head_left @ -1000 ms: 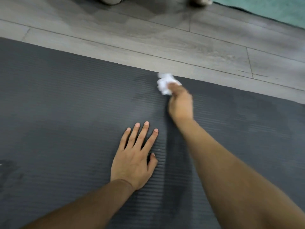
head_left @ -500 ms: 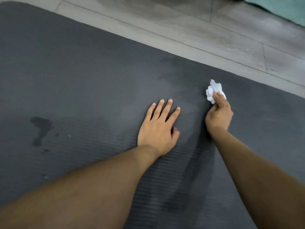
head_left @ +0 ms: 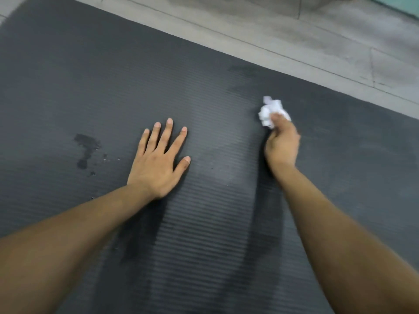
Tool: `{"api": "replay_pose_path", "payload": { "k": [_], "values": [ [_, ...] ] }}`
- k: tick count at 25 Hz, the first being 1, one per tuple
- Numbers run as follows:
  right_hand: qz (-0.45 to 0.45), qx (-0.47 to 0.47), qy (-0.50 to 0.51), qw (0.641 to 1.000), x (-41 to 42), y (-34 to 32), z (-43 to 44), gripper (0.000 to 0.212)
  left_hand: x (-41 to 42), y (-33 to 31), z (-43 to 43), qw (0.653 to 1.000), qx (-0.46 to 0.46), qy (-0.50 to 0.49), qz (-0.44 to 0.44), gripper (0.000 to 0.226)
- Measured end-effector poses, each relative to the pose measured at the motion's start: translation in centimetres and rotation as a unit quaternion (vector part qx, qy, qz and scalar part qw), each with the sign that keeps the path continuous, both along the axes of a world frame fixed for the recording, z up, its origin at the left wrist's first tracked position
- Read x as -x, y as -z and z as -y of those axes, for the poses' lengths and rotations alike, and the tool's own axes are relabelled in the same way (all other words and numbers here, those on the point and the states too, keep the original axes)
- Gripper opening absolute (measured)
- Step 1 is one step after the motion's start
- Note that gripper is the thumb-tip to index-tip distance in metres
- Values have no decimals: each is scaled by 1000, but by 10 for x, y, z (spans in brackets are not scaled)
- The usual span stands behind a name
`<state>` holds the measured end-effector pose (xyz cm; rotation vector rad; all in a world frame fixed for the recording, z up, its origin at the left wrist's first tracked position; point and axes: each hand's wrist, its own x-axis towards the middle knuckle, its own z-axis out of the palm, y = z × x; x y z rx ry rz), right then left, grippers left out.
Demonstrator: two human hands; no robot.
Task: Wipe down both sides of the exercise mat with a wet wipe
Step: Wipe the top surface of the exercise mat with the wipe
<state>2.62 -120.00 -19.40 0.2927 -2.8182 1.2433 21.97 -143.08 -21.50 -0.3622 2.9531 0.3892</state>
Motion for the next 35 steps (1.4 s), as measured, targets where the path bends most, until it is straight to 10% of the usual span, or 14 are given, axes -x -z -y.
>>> {"api": "replay_pose_path", "payload": {
  "k": [6,11,16,21,23,27,33,35],
  "values": [
    [-88,-112,-379,914,-61,15,14,45,1,4,-5,999,12,-28,-43,63],
    [11,-148,-10,989,27,-6,10,42,2,4,-8,998,32,-33,-44,62],
    [-99,-118,-400,903,-35,9,63,41,2,4,-7,998,28,-35,-40,63],
    [-1,-89,33,996,67,-4,53,36,3,5,-7,998,37,-34,-38,63],
    [57,-44,-38,997,60,-5,102,40,4,3,-7,998,40,-34,-31,63],
    [-105,-93,-375,917,39,1,151,43,5,2,-6,998,37,-33,-25,64],
    [73,-27,40,996,116,-28,124,39,5,4,-6,998,38,-37,-39,63],
    [84,-46,-109,989,83,-24,157,39,5,4,-7,998,38,-35,-39,63]
  ]
}}
